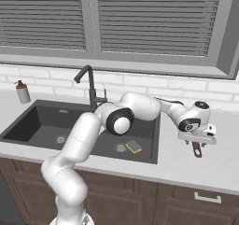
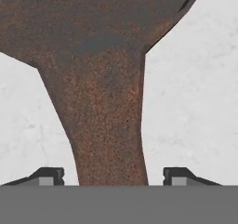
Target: Pick the pan and sponge and place them into the sink. Then turn on the water.
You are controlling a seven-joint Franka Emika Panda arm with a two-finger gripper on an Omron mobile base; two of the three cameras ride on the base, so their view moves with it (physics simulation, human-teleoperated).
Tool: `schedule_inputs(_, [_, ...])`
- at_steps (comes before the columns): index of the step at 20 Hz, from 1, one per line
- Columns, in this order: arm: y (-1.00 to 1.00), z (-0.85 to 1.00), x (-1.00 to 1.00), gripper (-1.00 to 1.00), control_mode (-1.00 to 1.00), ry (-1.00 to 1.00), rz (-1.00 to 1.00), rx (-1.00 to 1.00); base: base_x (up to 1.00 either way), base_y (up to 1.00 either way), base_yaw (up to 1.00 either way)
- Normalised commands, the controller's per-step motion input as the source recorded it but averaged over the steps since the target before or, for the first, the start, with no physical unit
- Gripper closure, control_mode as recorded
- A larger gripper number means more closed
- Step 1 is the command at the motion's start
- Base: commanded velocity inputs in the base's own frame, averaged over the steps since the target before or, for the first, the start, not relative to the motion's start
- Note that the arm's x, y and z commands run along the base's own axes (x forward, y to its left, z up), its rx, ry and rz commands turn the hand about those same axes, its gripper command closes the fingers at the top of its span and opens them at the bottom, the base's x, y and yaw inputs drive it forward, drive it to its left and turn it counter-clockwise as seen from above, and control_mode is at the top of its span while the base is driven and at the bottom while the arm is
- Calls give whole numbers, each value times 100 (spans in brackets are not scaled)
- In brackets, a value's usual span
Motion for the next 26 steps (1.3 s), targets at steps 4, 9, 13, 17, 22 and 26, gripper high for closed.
schedule_inputs(4, [0,0,0,100,-100,0,0,-2,0,0,0])
schedule_inputs(9, [25,0,-21,100,-100,-5,2,0,0,0,0])
schedule_inputs(13, [44,11,-42,100,-100,-17,8,8,0,0,0])
schedule_inputs(17, [56,24,-38,100,-100,-18,12,3,0,0,0])
schedule_inputs(22, [84,22,-24,100,-100,-7,11,-1,0,0,0])
schedule_inputs(26, [100,27,-2,100,-100,2,16,-8,0,0,0])
